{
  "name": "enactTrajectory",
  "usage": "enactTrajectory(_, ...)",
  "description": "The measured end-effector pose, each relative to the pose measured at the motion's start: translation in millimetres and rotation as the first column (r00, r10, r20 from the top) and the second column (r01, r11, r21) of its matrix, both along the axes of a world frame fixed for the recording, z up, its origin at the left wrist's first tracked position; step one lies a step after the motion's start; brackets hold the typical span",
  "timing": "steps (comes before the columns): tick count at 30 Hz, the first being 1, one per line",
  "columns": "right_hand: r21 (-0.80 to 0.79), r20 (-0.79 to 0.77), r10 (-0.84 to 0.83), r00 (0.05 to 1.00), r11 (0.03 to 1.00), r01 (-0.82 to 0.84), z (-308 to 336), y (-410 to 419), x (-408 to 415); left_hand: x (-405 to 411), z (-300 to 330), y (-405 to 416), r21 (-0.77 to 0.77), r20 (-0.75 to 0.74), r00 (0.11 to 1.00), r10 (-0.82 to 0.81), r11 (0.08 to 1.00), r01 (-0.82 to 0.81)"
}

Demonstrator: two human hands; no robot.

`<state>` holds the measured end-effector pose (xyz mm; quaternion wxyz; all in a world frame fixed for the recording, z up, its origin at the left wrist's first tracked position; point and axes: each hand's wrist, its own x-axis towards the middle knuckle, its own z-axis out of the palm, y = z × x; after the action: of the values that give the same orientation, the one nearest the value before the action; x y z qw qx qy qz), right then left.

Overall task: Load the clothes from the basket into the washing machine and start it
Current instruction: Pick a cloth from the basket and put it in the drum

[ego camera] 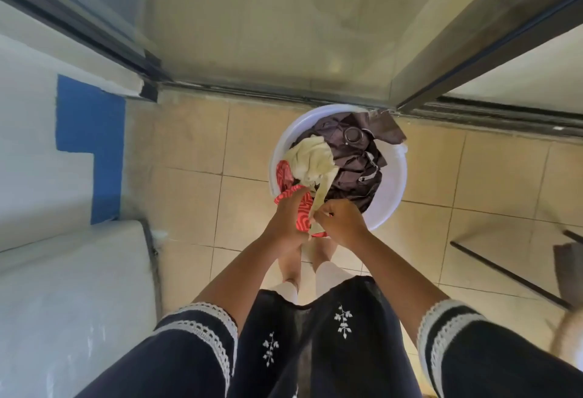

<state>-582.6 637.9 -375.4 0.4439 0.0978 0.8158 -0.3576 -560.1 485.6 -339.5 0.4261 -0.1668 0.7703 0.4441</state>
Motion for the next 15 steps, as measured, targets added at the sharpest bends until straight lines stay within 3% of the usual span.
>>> enactTrajectory(8, -0.331, -0.037, -0.234, 0.971, 0.920, 0.209, 202.6, -15.9, 16.2, 23.9, 116.9, -32.8, -0.045, -0.057, 0.997, -0.050, 0.998, 0.048)
enactTrajectory(11, -0.510, 0.017, -0.329, 0.944, 0.809, 0.291, 283.6, -15.3, 15.6, 32.1, 150.2, -45.4, -0.062, -0.099, 0.992, -0.078, 0.995, 0.072)
enactTrajectory(15, -0.692, 0.004, -0.334, 0.943, 0.680, 0.243, 374.0, -15.3, 9.6, 42.0, 180.4, -52.8, 0.020, -0.189, 0.982, 0.008, 1.000, -0.004)
